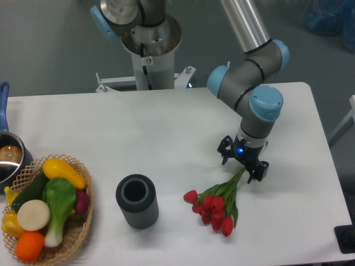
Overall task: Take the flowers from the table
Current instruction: 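Close the gripper around the green tulip stems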
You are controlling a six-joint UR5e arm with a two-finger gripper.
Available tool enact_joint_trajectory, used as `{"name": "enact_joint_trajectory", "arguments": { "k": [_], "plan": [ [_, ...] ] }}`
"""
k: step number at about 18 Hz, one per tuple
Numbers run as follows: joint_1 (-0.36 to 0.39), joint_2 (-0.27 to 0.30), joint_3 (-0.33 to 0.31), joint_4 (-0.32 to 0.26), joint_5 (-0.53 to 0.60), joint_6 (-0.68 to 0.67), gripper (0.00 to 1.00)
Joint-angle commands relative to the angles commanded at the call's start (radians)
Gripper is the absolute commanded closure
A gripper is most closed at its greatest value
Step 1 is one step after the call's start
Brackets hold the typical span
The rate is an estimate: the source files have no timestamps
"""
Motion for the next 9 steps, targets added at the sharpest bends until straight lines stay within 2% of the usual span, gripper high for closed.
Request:
{"name": "enact_joint_trajectory", "arguments": {
  "k": [3,6,9],
  "plan": [
    [-0.002,-0.008,0.011,-0.002,0.002,-0.003,0.23],
    [-0.003,-0.008,0.011,0.000,0.002,-0.003,0.35],
    [-0.003,-0.008,0.011,0.000,0.002,-0.003,0.42]
  ]
}}
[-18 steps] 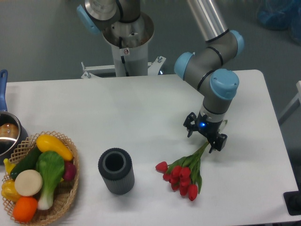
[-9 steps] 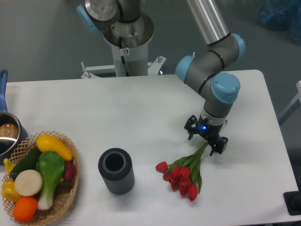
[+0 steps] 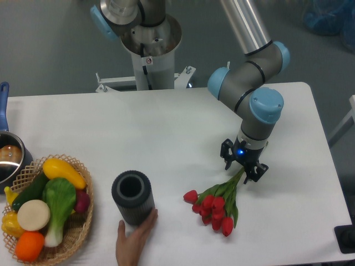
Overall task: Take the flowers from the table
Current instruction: 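Close the gripper around the green tulip stems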
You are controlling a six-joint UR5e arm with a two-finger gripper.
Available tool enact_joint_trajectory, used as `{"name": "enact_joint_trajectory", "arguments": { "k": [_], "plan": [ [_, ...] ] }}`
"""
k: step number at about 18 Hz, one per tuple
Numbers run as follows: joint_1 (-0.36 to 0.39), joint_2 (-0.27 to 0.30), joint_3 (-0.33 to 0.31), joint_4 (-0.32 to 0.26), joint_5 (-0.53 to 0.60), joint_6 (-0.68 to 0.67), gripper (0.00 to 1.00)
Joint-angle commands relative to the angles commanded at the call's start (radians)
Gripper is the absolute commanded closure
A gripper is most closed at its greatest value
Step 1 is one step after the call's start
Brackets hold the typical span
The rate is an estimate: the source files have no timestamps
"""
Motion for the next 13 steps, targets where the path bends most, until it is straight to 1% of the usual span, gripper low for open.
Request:
{"name": "enact_joint_trajectory", "arguments": {
  "k": [3,7,8,10,12,13],
  "plan": [
    [0.000,0.002,0.005,-0.002,0.000,-0.005,0.57],
    [0.002,0.003,0.008,0.000,0.000,-0.005,0.66],
    [0.002,0.003,0.011,0.000,0.000,-0.005,0.72],
    [0.002,0.002,0.012,-0.002,0.000,-0.005,0.75],
    [0.002,0.002,0.012,-0.002,0.002,-0.005,0.76],
    [0.002,0.002,0.012,-0.002,0.002,-0.005,0.80]
  ]
}}
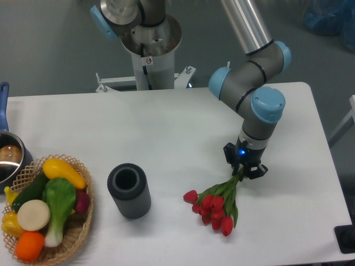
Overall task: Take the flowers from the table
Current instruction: 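Close the gripper around the green tulip stems, then lift the gripped tulip bunch up off the table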
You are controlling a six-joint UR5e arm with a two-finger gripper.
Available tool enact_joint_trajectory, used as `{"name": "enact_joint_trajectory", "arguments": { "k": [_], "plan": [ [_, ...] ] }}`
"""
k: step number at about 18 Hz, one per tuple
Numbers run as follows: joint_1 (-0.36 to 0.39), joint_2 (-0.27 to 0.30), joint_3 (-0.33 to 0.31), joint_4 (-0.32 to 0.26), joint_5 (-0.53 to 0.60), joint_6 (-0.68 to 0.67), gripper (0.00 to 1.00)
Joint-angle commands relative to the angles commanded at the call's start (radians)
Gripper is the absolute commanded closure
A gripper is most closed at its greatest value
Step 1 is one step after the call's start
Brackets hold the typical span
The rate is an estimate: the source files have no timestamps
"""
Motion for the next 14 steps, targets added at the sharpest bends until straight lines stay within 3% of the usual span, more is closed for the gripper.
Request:
{"name": "enact_joint_trajectory", "arguments": {
  "k": [9,14],
  "plan": [
    [0.002,0.011,0.005,-0.003,0.000,0.000,0.83],
    [-0.014,0.069,0.049,-0.003,-0.050,-0.035,0.83]
  ]
}}
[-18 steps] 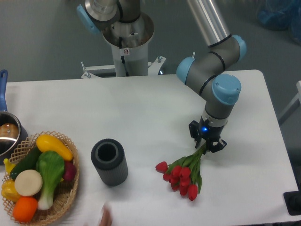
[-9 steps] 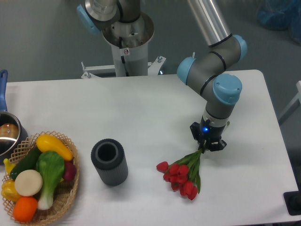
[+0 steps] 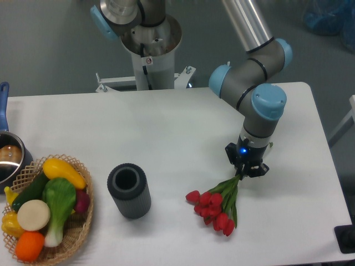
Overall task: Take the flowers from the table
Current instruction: 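Lift the gripped tulip bunch up off the table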
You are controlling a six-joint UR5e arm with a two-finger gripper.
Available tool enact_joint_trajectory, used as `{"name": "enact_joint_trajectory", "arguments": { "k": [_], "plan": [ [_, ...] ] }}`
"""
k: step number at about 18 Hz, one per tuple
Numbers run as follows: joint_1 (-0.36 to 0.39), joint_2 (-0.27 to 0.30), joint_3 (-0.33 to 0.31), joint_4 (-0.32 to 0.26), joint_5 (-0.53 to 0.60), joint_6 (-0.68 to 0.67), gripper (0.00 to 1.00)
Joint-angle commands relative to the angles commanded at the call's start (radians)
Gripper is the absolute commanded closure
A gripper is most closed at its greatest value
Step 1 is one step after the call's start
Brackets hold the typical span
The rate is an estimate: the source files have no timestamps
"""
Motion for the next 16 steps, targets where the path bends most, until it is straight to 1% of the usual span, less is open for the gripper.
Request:
{"name": "enact_joint_trajectory", "arguments": {
  "k": [3,5,8,9,12,16],
  "plan": [
    [-0.002,0.015,0.029,0.002,-0.104,-0.055,0.83],
    [0.000,0.050,0.042,0.003,-0.187,-0.109,0.83],
    [-0.006,0.084,0.068,0.003,-0.255,-0.167,0.83],
    [-0.008,0.103,0.075,0.005,-0.296,-0.184,0.83],
    [-0.008,0.132,0.077,0.005,-0.394,-0.242,0.83],
    [-0.003,0.160,0.081,0.006,-0.453,-0.295,0.83]
  ]
}}
